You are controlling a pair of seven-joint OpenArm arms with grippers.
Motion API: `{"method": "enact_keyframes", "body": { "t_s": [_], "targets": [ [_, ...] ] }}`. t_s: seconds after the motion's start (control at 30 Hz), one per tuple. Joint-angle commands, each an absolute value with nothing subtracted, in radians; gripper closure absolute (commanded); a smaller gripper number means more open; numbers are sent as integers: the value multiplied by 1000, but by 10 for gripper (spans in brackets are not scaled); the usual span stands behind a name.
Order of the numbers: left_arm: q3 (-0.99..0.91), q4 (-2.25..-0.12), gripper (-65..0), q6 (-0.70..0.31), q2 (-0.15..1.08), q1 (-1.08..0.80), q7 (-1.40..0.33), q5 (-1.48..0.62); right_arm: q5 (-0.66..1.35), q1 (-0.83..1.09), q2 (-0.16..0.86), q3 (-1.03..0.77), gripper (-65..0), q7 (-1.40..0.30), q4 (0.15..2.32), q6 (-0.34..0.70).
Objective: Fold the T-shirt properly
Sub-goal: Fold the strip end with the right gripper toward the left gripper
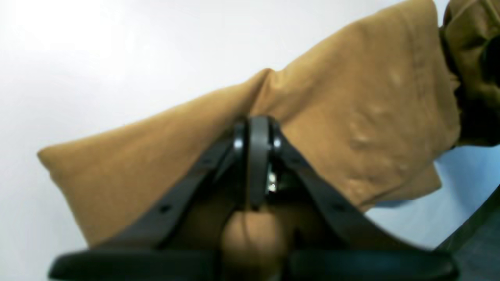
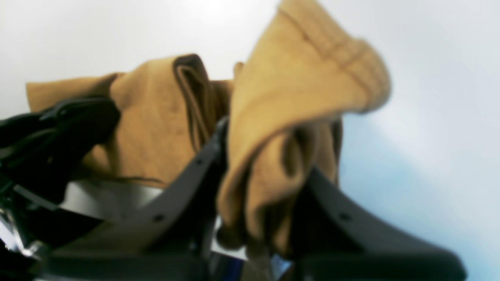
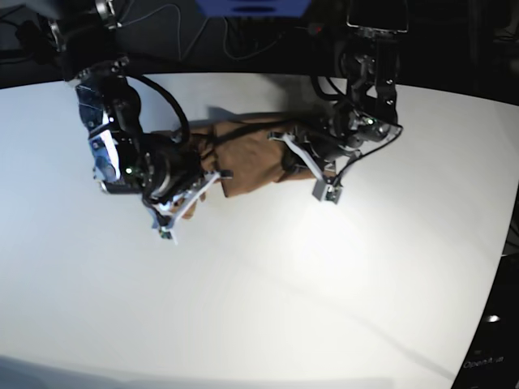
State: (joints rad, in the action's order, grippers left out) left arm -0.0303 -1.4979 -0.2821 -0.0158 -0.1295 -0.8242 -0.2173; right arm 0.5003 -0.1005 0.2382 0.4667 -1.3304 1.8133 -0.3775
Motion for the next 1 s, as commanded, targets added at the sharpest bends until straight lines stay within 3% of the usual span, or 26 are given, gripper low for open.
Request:
{"method": "enact_keyframes", "body": {
  "t_s": [0.0, 0.27, 0.97],
  "targets": [
    [-38, -1483, -26, -236, -1, -128, -891, -119, 513, -131, 242, 484, -7, -1333, 1827, -421],
    [-38, -1481, -26, -236, 4, -105, -894, -119, 513, -197, 240, 661, -7, -1372, 1827, -698],
    [-28, -1718, -26, -239, -25, -15, -980, -130, 513, -226, 240, 728, -7, -1396, 1825, -698]
  ]
}}
